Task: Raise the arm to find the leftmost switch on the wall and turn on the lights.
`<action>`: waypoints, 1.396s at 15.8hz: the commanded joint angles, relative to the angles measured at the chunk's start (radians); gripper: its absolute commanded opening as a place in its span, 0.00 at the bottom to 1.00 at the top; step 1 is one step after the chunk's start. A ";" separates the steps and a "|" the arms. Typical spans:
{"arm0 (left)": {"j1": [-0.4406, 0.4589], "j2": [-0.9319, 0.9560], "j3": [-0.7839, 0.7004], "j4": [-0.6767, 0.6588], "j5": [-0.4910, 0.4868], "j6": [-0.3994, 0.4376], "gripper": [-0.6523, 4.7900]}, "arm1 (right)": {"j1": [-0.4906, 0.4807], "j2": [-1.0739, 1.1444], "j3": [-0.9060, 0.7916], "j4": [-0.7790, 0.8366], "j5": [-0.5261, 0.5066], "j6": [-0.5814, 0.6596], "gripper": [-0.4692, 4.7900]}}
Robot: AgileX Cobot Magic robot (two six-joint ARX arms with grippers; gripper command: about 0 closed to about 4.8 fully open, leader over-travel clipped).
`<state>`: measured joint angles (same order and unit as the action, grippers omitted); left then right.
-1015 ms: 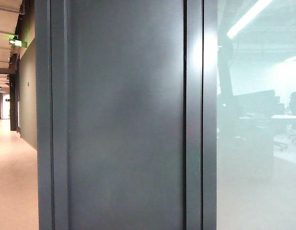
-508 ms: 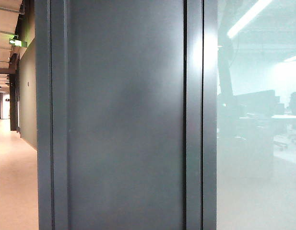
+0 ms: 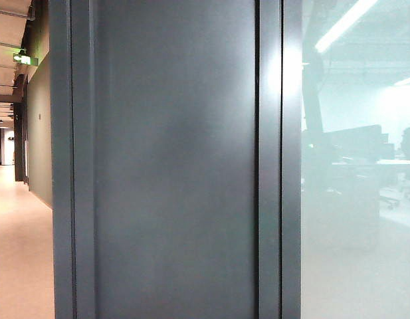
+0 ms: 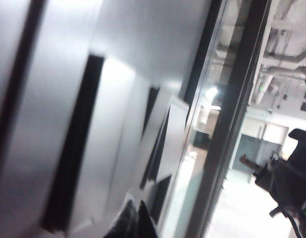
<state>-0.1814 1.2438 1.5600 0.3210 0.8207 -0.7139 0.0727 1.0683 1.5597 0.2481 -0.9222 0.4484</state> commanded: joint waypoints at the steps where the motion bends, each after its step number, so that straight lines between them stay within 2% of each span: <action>1: 0.001 -0.002 0.005 0.010 -0.014 0.004 0.11 | -0.001 0.000 0.002 0.006 -0.001 0.005 0.09; 6: 0.001 0.023 0.004 0.006 -0.056 0.011 0.11 | -0.001 0.000 0.002 0.007 -0.001 0.005 0.09; 13: 0.001 0.031 0.004 -0.019 -0.133 0.080 0.11 | -0.001 0.000 0.002 0.007 0.000 0.005 0.09; 18: 0.001 0.035 0.004 -0.023 -0.118 0.086 0.11 | -0.001 0.000 0.002 0.007 0.000 0.005 0.09; 22: 0.001 -0.008 0.004 -0.016 -0.032 0.085 0.11 | -0.001 -0.001 0.002 0.011 0.000 0.005 0.09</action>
<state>-0.1818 1.2636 1.5593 0.2871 0.7738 -0.6323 0.0708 1.0691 1.5597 0.2481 -0.9230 0.4484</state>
